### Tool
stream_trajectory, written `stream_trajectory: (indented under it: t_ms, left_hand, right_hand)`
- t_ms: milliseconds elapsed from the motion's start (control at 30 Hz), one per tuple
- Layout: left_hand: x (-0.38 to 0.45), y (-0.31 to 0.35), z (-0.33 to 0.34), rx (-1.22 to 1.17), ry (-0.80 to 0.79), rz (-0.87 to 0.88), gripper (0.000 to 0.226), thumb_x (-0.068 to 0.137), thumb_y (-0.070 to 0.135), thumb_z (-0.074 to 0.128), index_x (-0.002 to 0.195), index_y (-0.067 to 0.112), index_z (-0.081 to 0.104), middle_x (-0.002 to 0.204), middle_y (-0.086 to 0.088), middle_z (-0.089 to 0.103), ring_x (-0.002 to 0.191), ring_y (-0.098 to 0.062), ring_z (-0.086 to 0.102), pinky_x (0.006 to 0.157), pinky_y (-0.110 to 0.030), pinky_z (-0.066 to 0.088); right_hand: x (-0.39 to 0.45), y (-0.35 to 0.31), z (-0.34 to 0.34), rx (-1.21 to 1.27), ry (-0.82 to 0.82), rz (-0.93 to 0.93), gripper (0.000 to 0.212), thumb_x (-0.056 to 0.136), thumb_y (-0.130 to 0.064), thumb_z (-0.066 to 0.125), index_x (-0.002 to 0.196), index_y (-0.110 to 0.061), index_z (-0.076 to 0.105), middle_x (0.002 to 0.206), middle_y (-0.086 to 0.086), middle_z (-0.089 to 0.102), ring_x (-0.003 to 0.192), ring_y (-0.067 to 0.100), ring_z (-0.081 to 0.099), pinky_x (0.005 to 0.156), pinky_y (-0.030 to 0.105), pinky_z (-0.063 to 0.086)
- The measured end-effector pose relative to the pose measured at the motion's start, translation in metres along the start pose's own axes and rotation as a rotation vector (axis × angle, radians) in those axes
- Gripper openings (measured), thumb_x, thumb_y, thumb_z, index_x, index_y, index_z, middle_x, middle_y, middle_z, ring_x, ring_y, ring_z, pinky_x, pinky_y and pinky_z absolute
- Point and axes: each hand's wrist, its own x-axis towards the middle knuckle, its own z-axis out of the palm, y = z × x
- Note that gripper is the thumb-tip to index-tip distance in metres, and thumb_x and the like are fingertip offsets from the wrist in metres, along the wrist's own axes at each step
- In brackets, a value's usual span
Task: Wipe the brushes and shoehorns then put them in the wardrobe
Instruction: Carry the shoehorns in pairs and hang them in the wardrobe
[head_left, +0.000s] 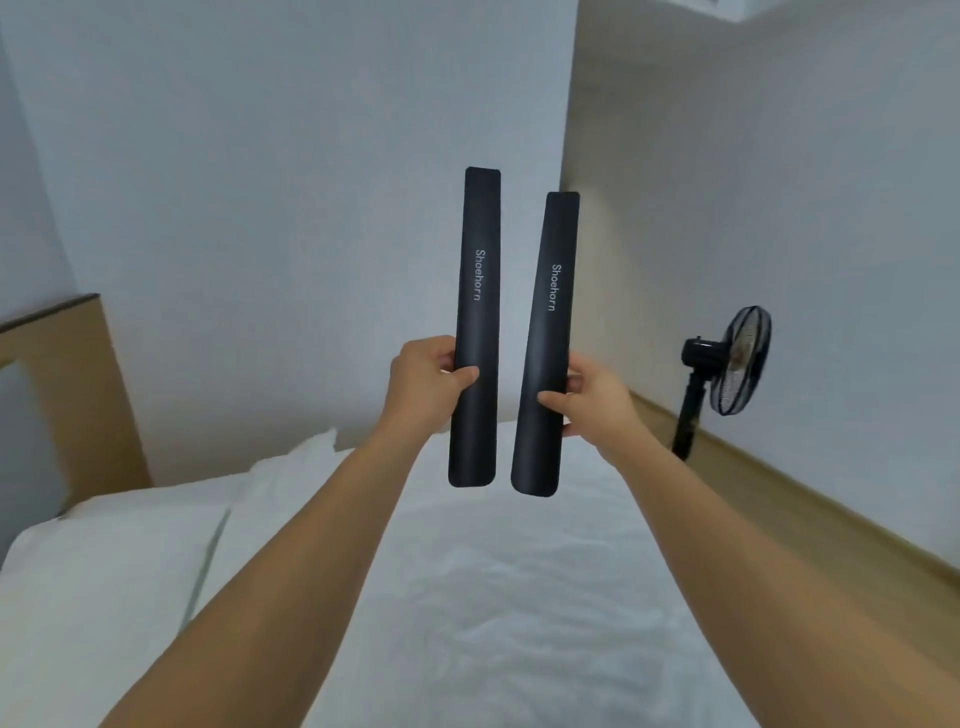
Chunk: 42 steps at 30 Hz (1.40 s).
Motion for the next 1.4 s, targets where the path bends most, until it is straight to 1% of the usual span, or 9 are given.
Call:
stream_trajectory:
  t_ms: [133, 200, 367, 467, 600, 700, 1000, 1233, 1400]
  left_hand:
    - [0.029, 0.015, 0.064, -0.070, -0.140, 0.064, 0.022, 0.085, 0.014, 0.073, 0.092, 0.033, 0.064, 0.086, 0.013, 0.069, 0.084, -0.012, 0.069, 0.070, -0.031, 0.060]
    - [0.039, 0.023, 0.094, -0.105, -0.208, 0.101, 0.022, 0.086, 0.014, 0.073, 0.091, 0.034, 0.065, 0.086, 0.013, 0.070, 0.084, -0.014, 0.070, 0.063, -0.024, 0.057]
    - [0.047, 0.046, 0.172, -0.183, -0.405, 0.154, 0.018, 0.088, 0.014, 0.071, 0.098, 0.028, 0.066, 0.096, 0.003, 0.073, 0.090, -0.021, 0.070, 0.075, -0.040, 0.061]
    - [0.042, 0.063, 0.220, -0.204, -0.498, 0.190, 0.014, 0.088, 0.014, 0.070, 0.098, 0.023, 0.068, 0.097, 0.000, 0.074, 0.089, -0.022, 0.071, 0.079, -0.046, 0.060]
    - [0.029, 0.095, 0.286, -0.250, -0.616, 0.241, 0.017, 0.087, 0.012, 0.069, 0.105, 0.013, 0.071, 0.097, -0.004, 0.074, 0.089, -0.022, 0.070, 0.082, -0.048, 0.059]
    - [0.014, 0.121, 0.336, -0.283, -0.660, 0.281, 0.017, 0.088, 0.013, 0.070, 0.104, 0.014, 0.070, 0.096, -0.003, 0.074, 0.088, -0.019, 0.070, 0.081, -0.045, 0.059]
    - [-0.045, 0.213, 0.501, -0.350, -0.803, 0.290, 0.017, 0.088, 0.011, 0.069, 0.105, 0.007, 0.069, 0.100, -0.012, 0.072, 0.093, -0.030, 0.068, 0.082, -0.050, 0.058]
    - [-0.094, 0.277, 0.623, -0.427, -0.876, 0.314, 0.017, 0.088, 0.012, 0.070, 0.105, 0.011, 0.069, 0.101, -0.009, 0.072, 0.093, -0.026, 0.069, 0.081, -0.049, 0.059]
    - [-0.115, 0.299, 0.706, -0.441, -0.933, 0.327, 0.014, 0.088, 0.013, 0.069, 0.103, 0.011, 0.069, 0.099, -0.007, 0.072, 0.090, -0.023, 0.068, 0.081, -0.048, 0.059]
  right_hand:
    - [0.006, 0.019, -0.059, -0.049, 0.153, 0.082, 0.038, 0.090, 0.000, 0.067, 0.125, -0.014, 0.060, 0.111, 0.007, 0.072, 0.103, 0.028, 0.069, 0.084, 0.051, 0.060]
    - [0.006, 0.026, -0.086, -0.089, 0.230, 0.095, 0.039, 0.091, -0.003, 0.068, 0.127, -0.015, 0.060, 0.111, 0.005, 0.072, 0.102, 0.027, 0.069, 0.083, 0.048, 0.061]
    - [-0.010, 0.046, -0.150, -0.104, 0.400, 0.145, 0.031, 0.091, -0.002, 0.067, 0.118, -0.016, 0.064, 0.104, 0.003, 0.074, 0.100, 0.027, 0.071, 0.080, 0.046, 0.062]
    - [-0.027, 0.058, -0.192, -0.159, 0.493, 0.167, 0.028, 0.090, -0.003, 0.067, 0.113, -0.019, 0.064, 0.097, 0.000, 0.074, 0.096, 0.026, 0.072, 0.071, 0.040, 0.063]
    - [-0.053, 0.072, -0.253, -0.233, 0.599, 0.223, 0.036, 0.091, -0.007, 0.069, 0.125, -0.018, 0.061, 0.108, 0.002, 0.073, 0.099, 0.026, 0.070, 0.076, 0.045, 0.063]
    - [-0.073, 0.085, -0.303, -0.266, 0.662, 0.268, 0.042, 0.091, -0.009, 0.069, 0.131, -0.016, 0.058, 0.116, 0.002, 0.071, 0.105, 0.027, 0.069, 0.081, 0.046, 0.062]
    - [-0.128, 0.127, -0.468, -0.338, 0.810, 0.289, 0.045, 0.090, -0.007, 0.070, 0.132, -0.017, 0.057, 0.096, -0.010, 0.067, 0.094, 0.019, 0.066, 0.061, 0.028, 0.059]
    - [-0.168, 0.159, -0.592, -0.398, 0.859, 0.313, 0.052, 0.090, -0.005, 0.069, 0.138, -0.021, 0.052, 0.120, 0.004, 0.070, 0.108, 0.026, 0.067, 0.081, 0.049, 0.061]
    - [-0.182, 0.192, -0.663, -0.387, 0.905, 0.314, 0.046, 0.092, -0.003, 0.066, 0.127, -0.031, 0.055, 0.102, -0.008, 0.072, 0.099, 0.019, 0.069, 0.070, 0.035, 0.061]
